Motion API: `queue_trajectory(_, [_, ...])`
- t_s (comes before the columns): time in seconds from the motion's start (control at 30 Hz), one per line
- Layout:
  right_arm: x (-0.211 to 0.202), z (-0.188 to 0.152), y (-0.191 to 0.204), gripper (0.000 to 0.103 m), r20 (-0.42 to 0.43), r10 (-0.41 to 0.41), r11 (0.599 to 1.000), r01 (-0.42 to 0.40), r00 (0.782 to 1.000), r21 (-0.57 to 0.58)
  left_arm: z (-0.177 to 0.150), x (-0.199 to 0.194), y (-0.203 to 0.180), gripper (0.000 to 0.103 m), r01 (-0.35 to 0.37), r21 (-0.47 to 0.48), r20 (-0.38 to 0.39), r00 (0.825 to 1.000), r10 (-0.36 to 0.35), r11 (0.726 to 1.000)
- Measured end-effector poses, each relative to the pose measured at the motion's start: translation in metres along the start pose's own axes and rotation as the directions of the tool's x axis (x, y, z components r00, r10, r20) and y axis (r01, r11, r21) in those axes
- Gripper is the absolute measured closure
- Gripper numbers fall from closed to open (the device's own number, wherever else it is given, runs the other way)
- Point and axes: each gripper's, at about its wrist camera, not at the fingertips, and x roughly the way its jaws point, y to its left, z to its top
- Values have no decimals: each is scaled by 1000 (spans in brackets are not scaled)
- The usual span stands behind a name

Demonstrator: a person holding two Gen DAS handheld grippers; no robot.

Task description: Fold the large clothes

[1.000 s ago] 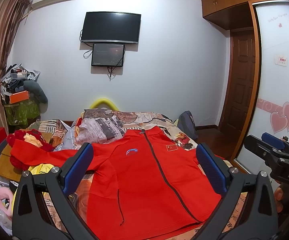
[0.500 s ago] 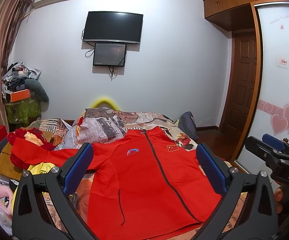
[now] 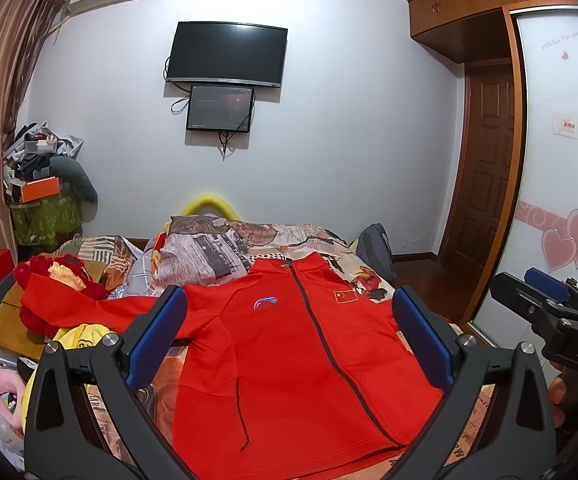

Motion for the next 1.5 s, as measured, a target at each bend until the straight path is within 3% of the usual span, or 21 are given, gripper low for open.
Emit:
queue_trajectory(0.9, [18, 6, -11, 2, 1, -11, 1000, 11, 1000, -6, 5, 18, 5, 0, 7, 24, -7, 1000, -6, 1000])
queue_trajectory(1.17, [62, 13, -10, 2, -23, -30, 999, 29, 999, -44, 22, 59, 39, 0, -45, 4, -18, 999, 45, 999])
queue_trajectory(1.37, [110, 13, -6, 2, -84, -61, 994, 53, 995, -94, 22, 110, 89, 0, -94, -38, -96, 991, 90, 995])
queue_trajectory(1.5, [142, 6, -5, 2, -135, -91, 988, 73, 987, -134, 17, 151, 132, 0, -134, -40, -177, 976, 125, 990])
